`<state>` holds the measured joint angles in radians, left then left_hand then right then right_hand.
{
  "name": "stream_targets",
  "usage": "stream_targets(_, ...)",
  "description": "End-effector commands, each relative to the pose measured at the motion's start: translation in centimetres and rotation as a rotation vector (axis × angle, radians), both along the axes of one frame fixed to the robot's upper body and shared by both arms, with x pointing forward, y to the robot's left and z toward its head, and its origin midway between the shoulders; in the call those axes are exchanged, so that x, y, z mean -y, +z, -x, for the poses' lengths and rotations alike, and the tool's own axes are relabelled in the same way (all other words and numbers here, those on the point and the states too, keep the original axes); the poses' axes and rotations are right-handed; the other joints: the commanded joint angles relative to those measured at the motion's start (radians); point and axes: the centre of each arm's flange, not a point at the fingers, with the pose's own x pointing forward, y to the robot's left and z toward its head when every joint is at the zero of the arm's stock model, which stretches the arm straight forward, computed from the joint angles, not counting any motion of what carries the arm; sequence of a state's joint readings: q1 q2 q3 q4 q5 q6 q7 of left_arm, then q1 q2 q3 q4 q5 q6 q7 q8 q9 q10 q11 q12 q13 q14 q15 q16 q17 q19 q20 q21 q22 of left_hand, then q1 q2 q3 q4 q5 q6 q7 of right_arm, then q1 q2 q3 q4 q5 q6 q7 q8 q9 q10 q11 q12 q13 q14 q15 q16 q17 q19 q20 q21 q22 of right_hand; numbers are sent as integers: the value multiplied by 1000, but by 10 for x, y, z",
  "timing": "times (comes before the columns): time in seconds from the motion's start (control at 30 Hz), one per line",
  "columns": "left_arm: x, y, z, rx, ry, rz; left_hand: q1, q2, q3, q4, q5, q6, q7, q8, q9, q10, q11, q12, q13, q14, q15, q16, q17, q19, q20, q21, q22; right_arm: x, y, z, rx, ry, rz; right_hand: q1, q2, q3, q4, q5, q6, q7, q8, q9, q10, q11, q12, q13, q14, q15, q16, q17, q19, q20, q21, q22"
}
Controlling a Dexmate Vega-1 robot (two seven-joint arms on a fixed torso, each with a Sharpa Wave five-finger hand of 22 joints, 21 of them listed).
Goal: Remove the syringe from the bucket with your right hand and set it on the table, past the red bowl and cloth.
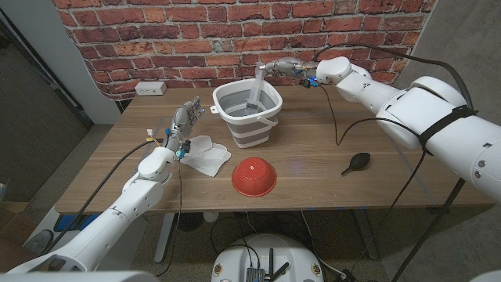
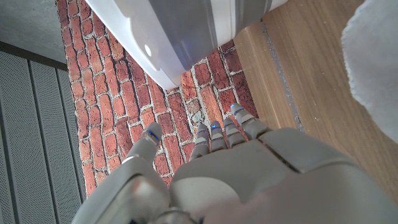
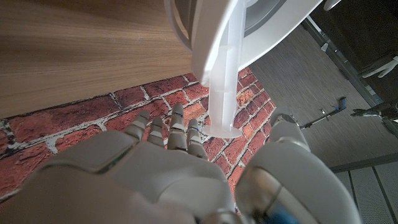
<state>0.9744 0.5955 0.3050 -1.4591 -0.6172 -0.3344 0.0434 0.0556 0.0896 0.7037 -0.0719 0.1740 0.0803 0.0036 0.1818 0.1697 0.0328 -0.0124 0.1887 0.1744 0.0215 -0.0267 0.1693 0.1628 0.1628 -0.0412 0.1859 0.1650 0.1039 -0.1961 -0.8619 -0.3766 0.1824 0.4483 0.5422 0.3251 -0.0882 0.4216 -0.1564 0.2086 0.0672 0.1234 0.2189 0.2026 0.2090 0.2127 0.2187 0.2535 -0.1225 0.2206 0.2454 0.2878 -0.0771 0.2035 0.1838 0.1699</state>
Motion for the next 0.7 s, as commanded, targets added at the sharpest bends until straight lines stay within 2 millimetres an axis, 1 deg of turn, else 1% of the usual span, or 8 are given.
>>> stream_targets(0.03,0,0,-1,-4,-2,-5,-9,60,3,-4,4,9,0,2,5,11,2,5,2,5,-4,6,3,-5,-58,3,4,-12,0,-1,-2,-4,-13,1,-3,9,0,-4,21,87,11,7,27,0,8,8,20,1,15,4,2,4,6,1)
stream_targets(0.13,0,-1,-1,-5,-2,-3,-9,60,4,-4,4,10,0,2,5,11,2,5,2,5,-4,6,3,-5,-58,3,4,-14,-1,-2,2,-7,-22,6,-2,13,-1,-3,30,87,14,9,51,-5,15,11,37,1,20,5,11,3,7,1)
stream_targets(0.17,0,-1,-1,-9,2,-4,-9,60,4,-5,4,10,0,2,5,11,2,5,2,5,-4,6,3,-5,-57,3,4,-14,-1,-2,2,-8,-24,8,0,14,-1,-3,38,87,17,10,58,-12,17,12,43,1,23,5,15,3,8,1)
stream_targets(0.33,0,-3,-1,-12,1,-2,-8,62,5,-5,4,11,0,2,5,12,2,5,2,5,-3,5,3,-5,-57,3,4,-16,-2,-2,11,-10,-31,14,4,19,-2,-2,61,86,26,12,95,-17,30,16,75,0,35,6,28,2,10,1)
stream_targets(0.53,1,-4,-1,-9,0,1,-7,63,6,-7,4,13,0,2,5,12,3,5,2,5,-5,5,3,-5,-57,3,4,-14,-5,-2,33,-6,-38,41,14,32,-7,1,109,86,46,18,158,-52,53,27,155,-3,65,7,66,-1,15,1)
stream_targets(0.6,1,-4,-1,-10,1,2,-7,64,7,-7,4,14,0,2,5,13,4,5,2,6,-4,5,2,-5,-57,3,4,-13,-6,-1,43,-3,-40,54,20,38,-9,2,132,85,56,20,190,-64,65,32,185,-4,76,7,82,0,16,0)
stream_targets(0.67,1,-4,-1,-11,0,0,-7,64,7,-8,4,14,0,2,5,13,4,5,2,6,-4,5,2,-4,-57,3,4,-12,-7,-1,52,-2,-44,65,22,43,-10,2,150,85,64,22,214,-76,75,37,220,-18,89,6,97,-2,18,0)
stream_targets(0.7,1,-4,-1,-13,1,-2,-7,63,7,-8,4,15,1,2,5,13,3,5,3,5,-4,5,2,-4,-57,3,4,-12,-7,0,60,0,-45,70,23,45,-10,1,159,85,68,24,231,-87,81,40,230,-22,93,5,105,-4,18,0)
